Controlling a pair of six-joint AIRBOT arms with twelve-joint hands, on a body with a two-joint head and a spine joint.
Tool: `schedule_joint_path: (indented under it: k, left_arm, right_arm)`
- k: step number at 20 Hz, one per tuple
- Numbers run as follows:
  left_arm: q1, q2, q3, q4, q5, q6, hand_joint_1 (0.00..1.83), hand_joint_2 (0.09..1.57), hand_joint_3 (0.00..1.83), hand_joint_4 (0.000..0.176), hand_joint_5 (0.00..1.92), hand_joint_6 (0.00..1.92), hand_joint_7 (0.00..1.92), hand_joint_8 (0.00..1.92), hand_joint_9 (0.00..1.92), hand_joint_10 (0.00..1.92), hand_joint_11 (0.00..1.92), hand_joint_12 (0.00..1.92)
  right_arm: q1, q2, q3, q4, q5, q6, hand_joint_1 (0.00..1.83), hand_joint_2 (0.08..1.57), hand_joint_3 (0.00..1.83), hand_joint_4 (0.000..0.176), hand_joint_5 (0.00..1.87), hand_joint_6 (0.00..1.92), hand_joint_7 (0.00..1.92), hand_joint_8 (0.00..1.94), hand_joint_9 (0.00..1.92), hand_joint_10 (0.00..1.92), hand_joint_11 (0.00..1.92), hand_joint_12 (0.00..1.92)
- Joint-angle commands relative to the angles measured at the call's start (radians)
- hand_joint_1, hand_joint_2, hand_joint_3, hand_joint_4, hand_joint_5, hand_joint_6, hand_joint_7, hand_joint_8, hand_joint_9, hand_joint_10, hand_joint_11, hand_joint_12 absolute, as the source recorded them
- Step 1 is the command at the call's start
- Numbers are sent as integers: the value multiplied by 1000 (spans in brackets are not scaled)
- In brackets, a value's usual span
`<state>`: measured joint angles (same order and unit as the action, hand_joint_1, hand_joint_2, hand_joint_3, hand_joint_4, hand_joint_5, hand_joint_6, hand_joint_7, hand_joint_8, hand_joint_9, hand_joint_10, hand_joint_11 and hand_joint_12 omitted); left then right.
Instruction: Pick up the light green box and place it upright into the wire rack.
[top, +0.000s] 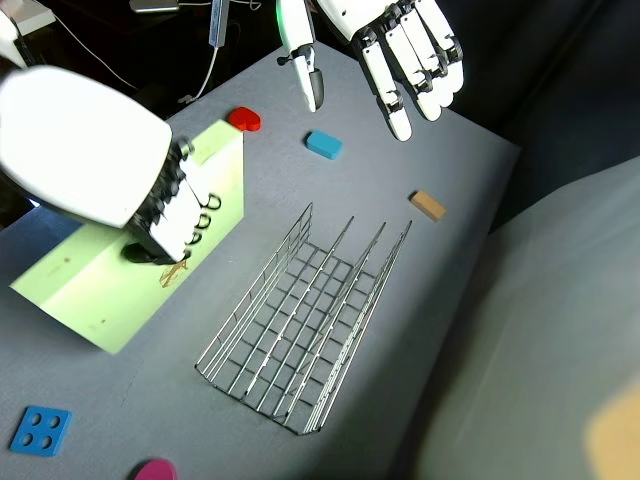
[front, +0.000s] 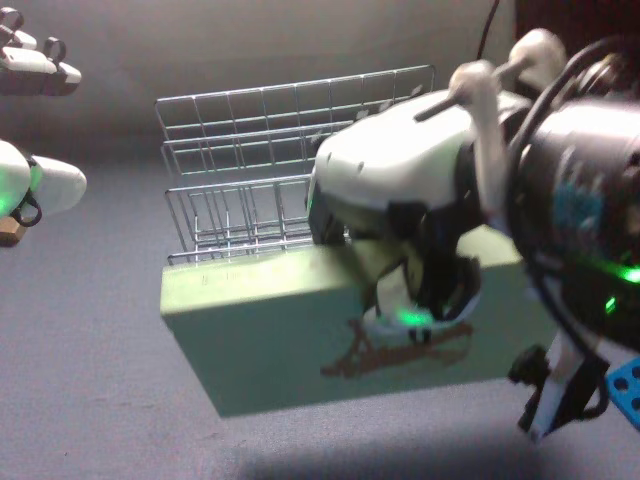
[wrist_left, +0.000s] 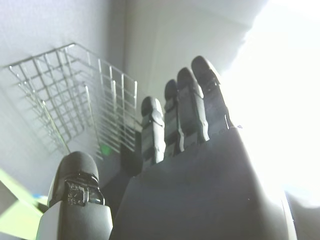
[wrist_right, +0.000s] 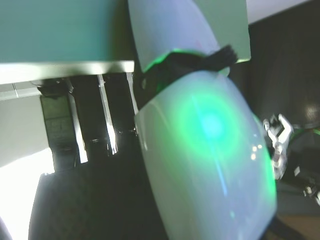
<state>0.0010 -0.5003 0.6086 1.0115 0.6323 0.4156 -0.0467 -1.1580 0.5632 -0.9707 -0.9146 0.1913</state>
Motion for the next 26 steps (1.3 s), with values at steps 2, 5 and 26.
schedule_joint_path:
  k: [2, 5, 26]
  left_arm:
    - [-20, 2, -4, 63, -29, 11, 62, 1241, 1, 112, 202, 1, 157, 0, 175, 5, 0, 511]
    - [-23, 2, -3, 61, -28, 18, 54, 1243, 1, 112, 201, 0, 158, 0, 174, 3, 0, 510]
    - [-34, 2, -3, 55, -5, 33, 62, 1241, 0, 112, 211, 0, 163, 0, 168, 3, 0, 544]
  right_arm:
    - [43, 14, -2, -71, 56, -28, 1356, 1180, 1, 0, 773, 1061, 906, 1170, 780, 1484, 703, 1496]
    - [99, 24, 0, -71, 75, -76, 1355, 1181, 1, 0, 770, 1065, 904, 1175, 778, 1489, 703, 1498]
    - [151, -164, 273, -161, 154, -81, 1352, 1191, 0, 0, 757, 1096, 858, 1215, 786, 1506, 734, 1496]
